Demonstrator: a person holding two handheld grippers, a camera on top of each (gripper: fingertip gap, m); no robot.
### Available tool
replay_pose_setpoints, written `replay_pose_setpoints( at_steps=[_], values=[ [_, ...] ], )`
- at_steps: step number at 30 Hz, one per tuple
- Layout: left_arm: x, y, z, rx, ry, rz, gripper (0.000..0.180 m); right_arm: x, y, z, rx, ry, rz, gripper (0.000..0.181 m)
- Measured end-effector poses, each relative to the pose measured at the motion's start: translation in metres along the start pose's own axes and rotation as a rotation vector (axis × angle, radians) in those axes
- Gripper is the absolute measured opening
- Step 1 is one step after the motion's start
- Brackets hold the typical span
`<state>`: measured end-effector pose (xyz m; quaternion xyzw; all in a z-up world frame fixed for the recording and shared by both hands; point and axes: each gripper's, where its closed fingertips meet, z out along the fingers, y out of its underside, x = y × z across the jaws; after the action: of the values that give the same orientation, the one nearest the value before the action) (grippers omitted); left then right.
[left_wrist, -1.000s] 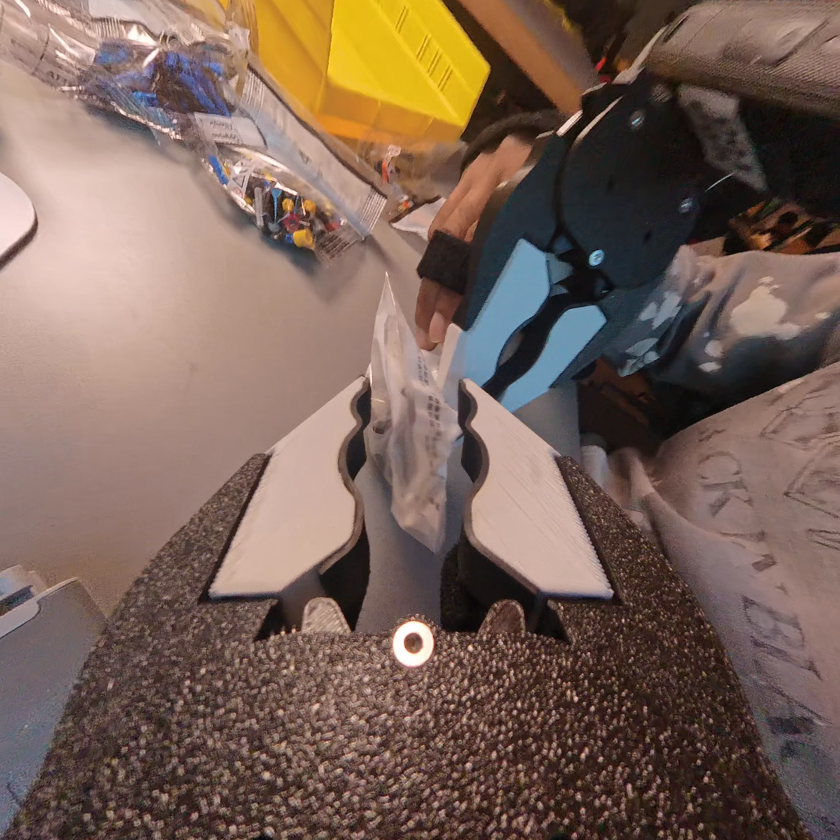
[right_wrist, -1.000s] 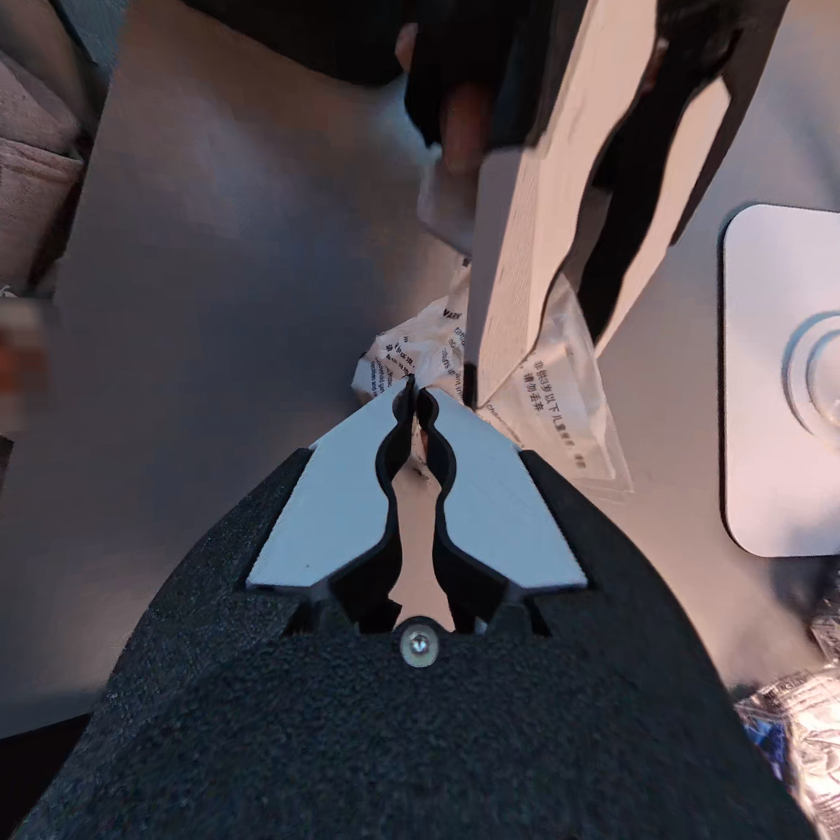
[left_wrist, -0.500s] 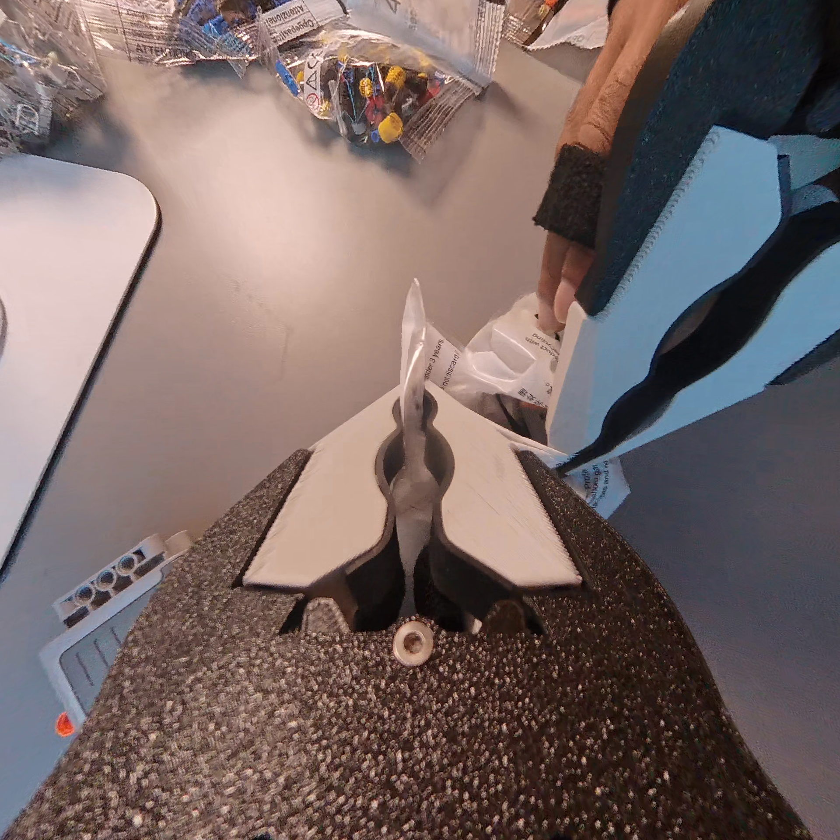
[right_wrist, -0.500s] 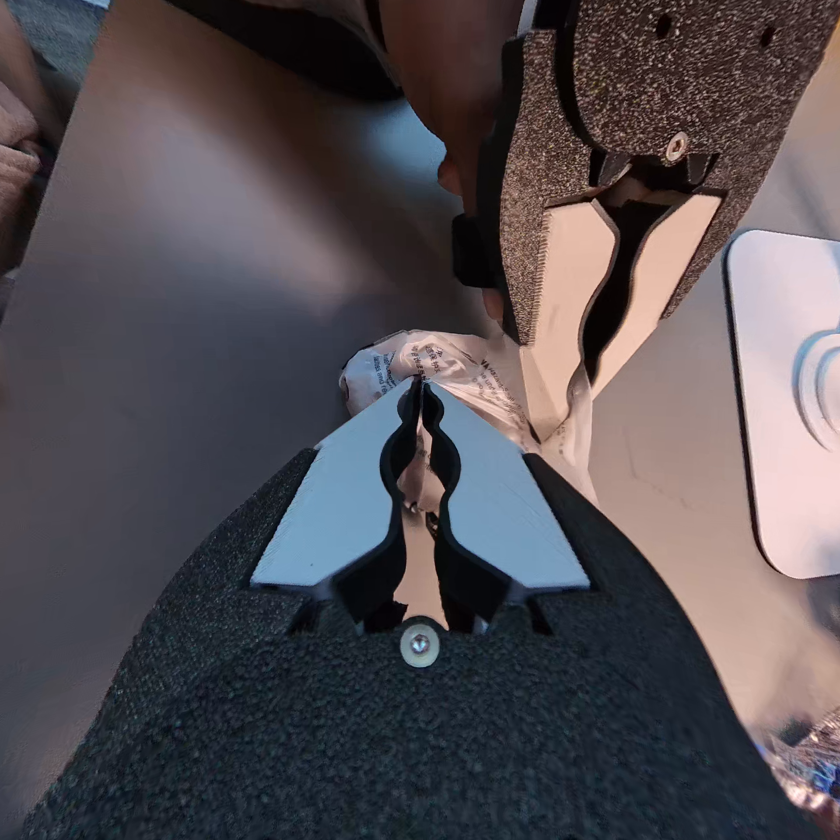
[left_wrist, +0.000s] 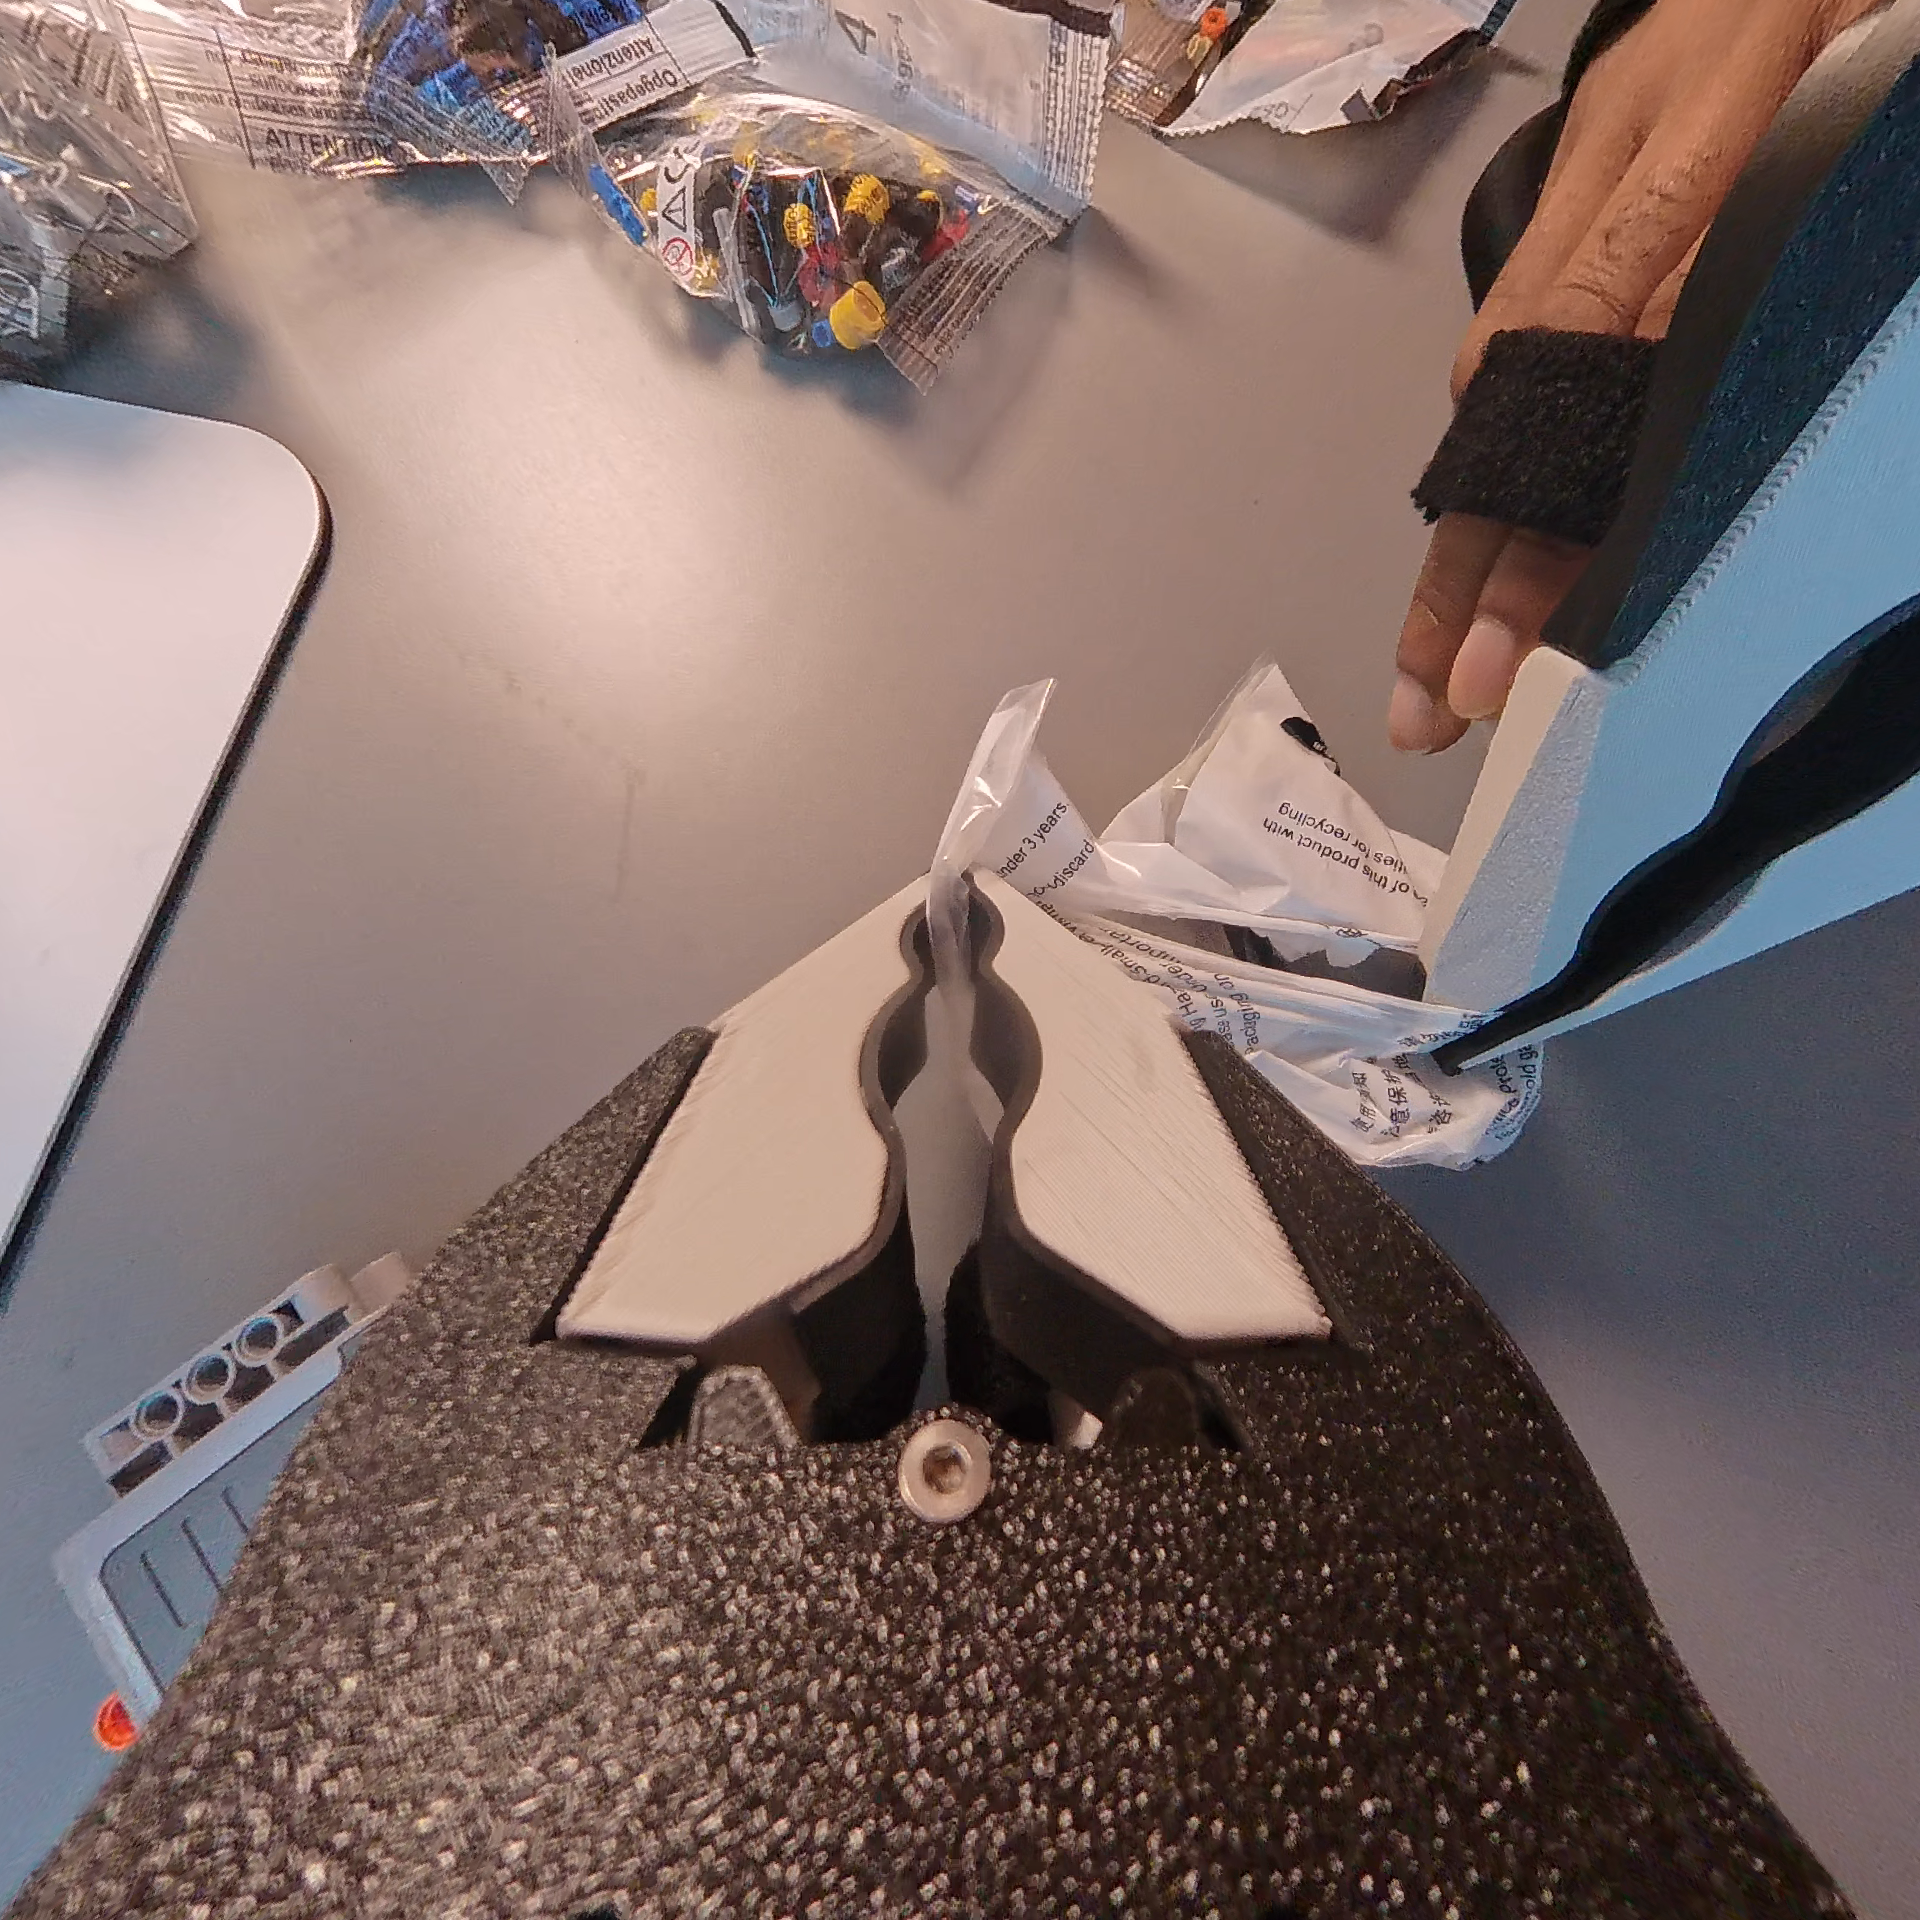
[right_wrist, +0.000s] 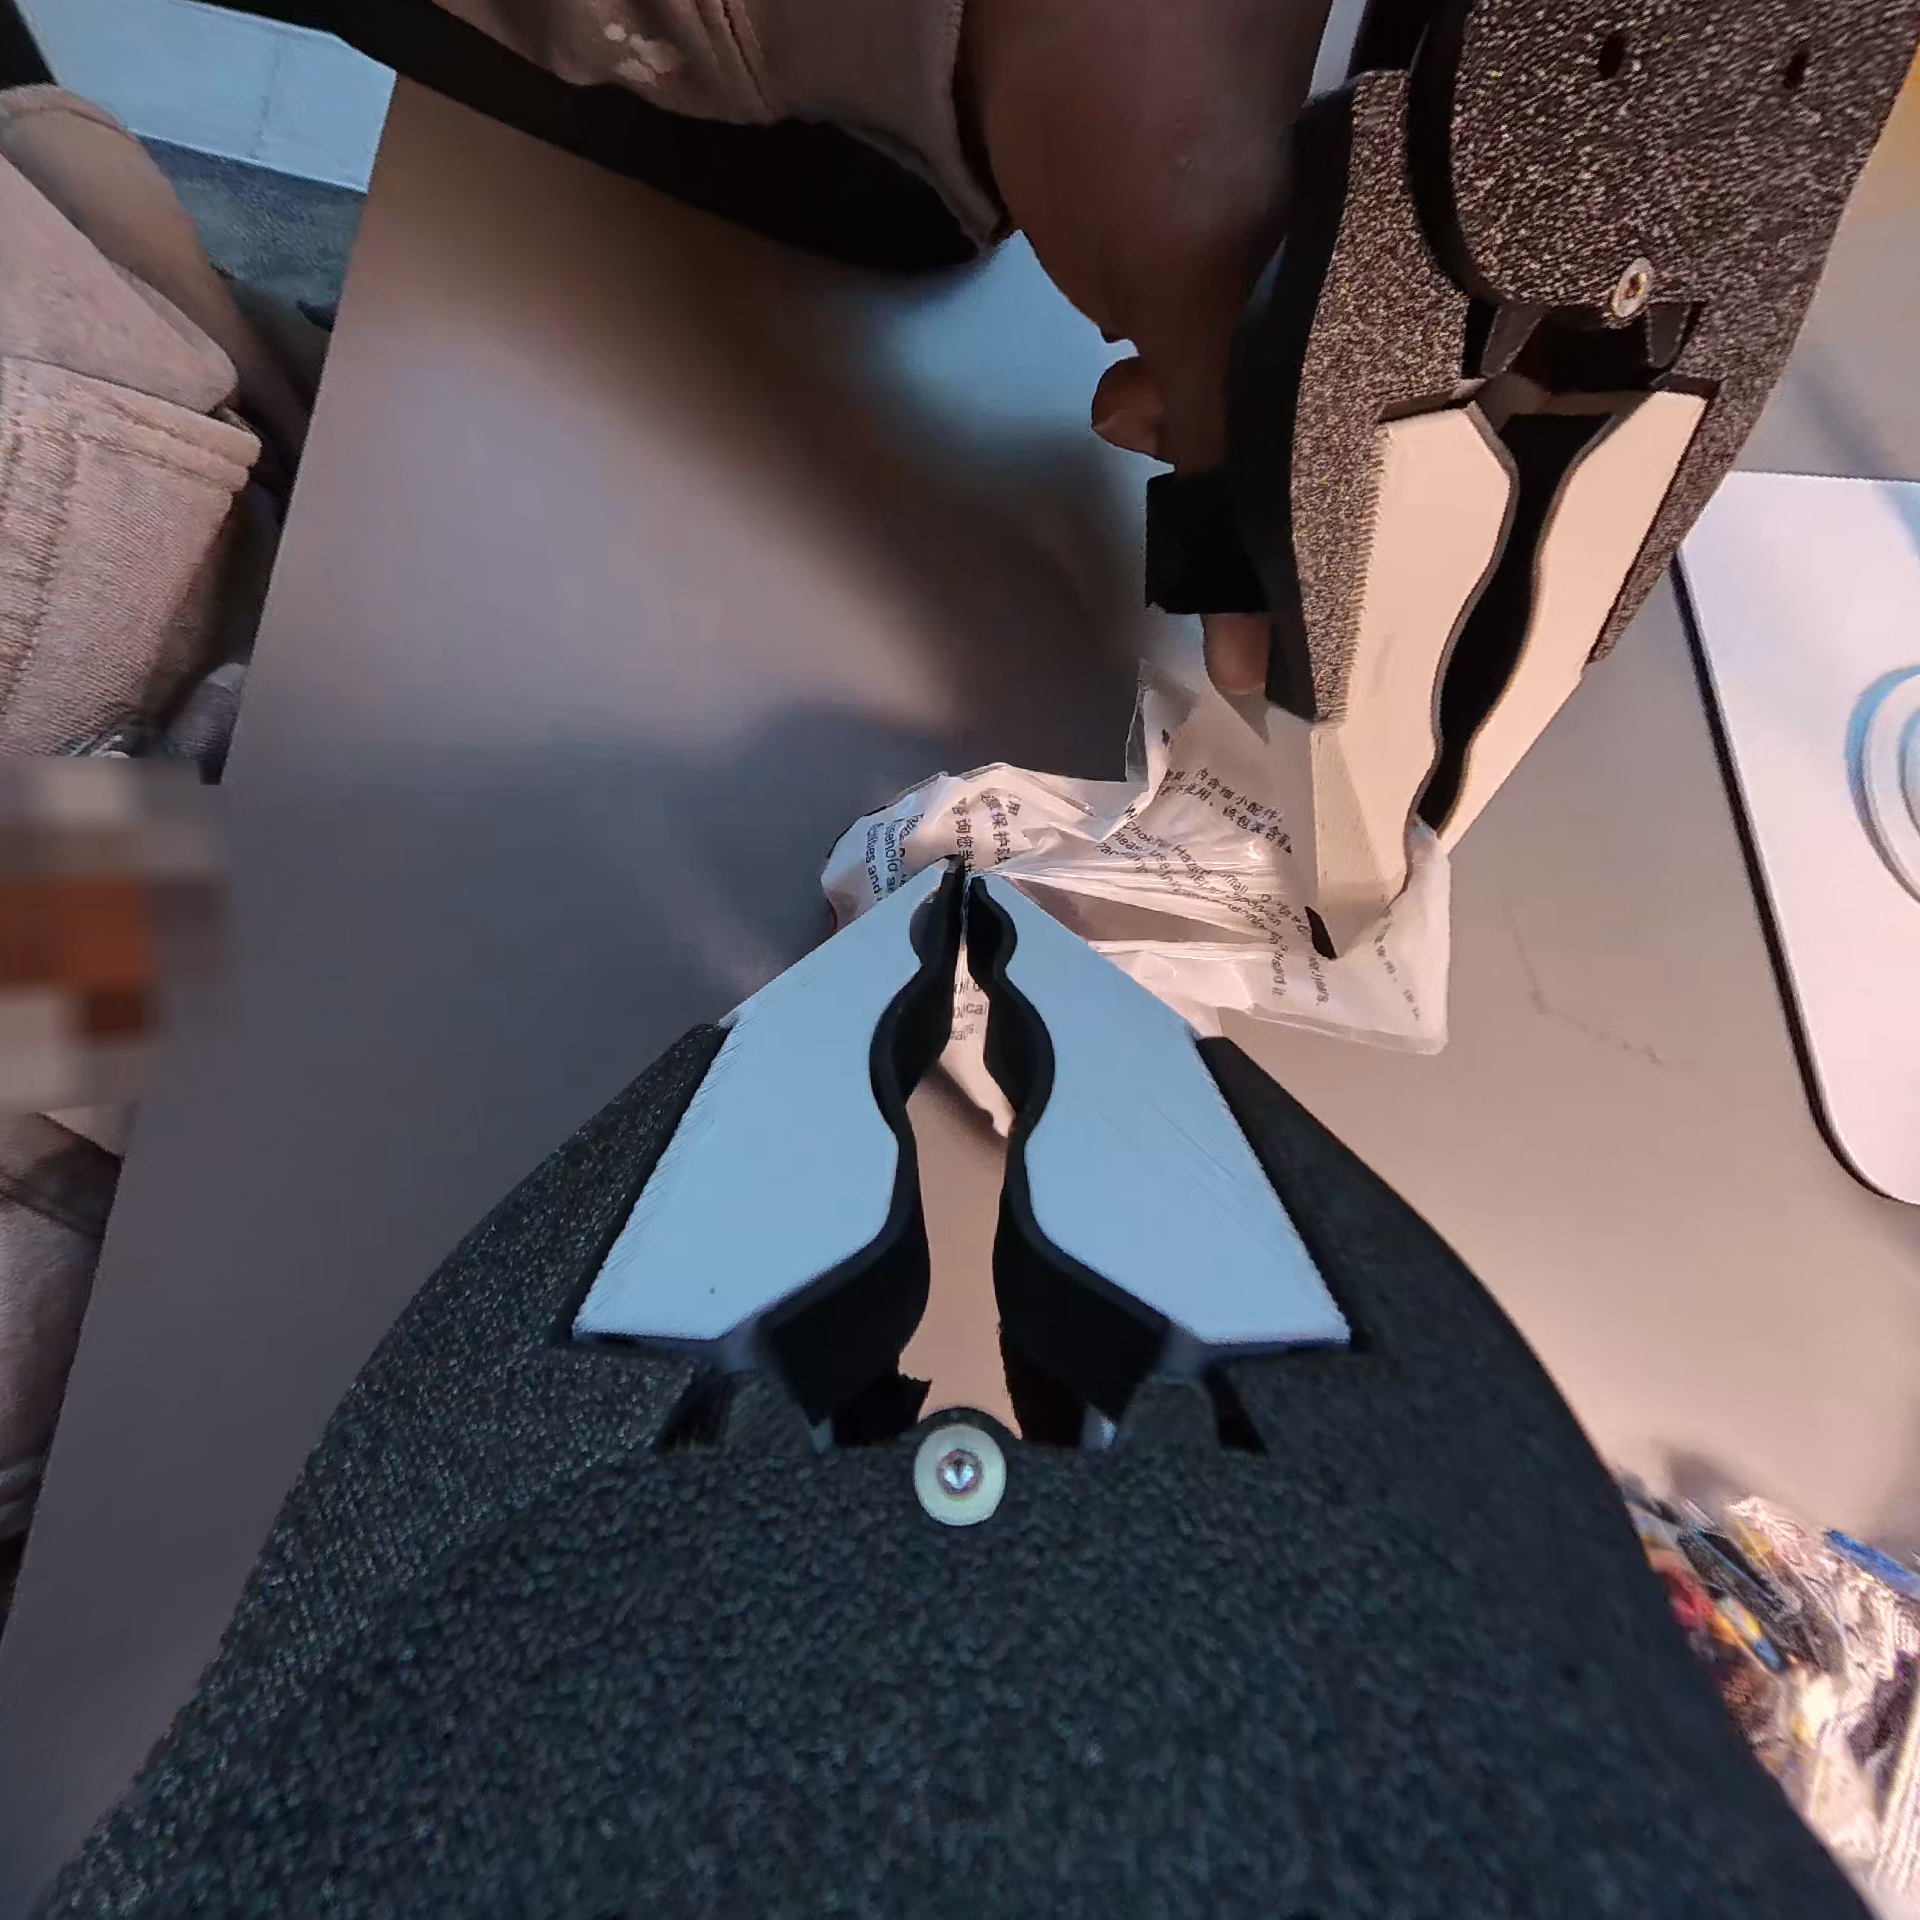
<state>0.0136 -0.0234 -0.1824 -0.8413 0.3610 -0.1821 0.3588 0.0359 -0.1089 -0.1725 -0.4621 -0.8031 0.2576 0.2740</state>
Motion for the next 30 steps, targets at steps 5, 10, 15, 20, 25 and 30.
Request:
replay_pose_setpoints(
  at_steps=[5,10,15,20,25,30],
  values=[
    [0.003,-0.007,-0.001,0.027,0.005,0.014,0.0,-0.006,0.004,-0.01,-0.002,-0.002,0.005,0.0],
    [0.019,-0.018,-0.011,0.088,0.089,0.072,0.0,-0.008,-0.002,-0.015,0.104,-0.043,0.07,0.0],
    [0.035,-0.035,-0.024,0.196,0.197,0.05,0.0,-0.002,-0.006,-0.036,0.092,-0.141,0.092,0.025],
    [0.046,-0.045,-0.029,0.252,0.259,0.037,0.0,0.005,0.0,-0.041,-0.061,-0.193,0.019,0.029],
    [0.055,-0.055,-0.043,0.343,0.348,-0.028,0.006,-0.004,0.014,-0.029,-0.188,-0.235,-0.018,0.039],
    [0.039,-0.055,-0.066,0.38,0.334,-0.095,0.031,0.005,0.012,-0.04,-0.092,-0.264,0.121,0.028]
  ],
)
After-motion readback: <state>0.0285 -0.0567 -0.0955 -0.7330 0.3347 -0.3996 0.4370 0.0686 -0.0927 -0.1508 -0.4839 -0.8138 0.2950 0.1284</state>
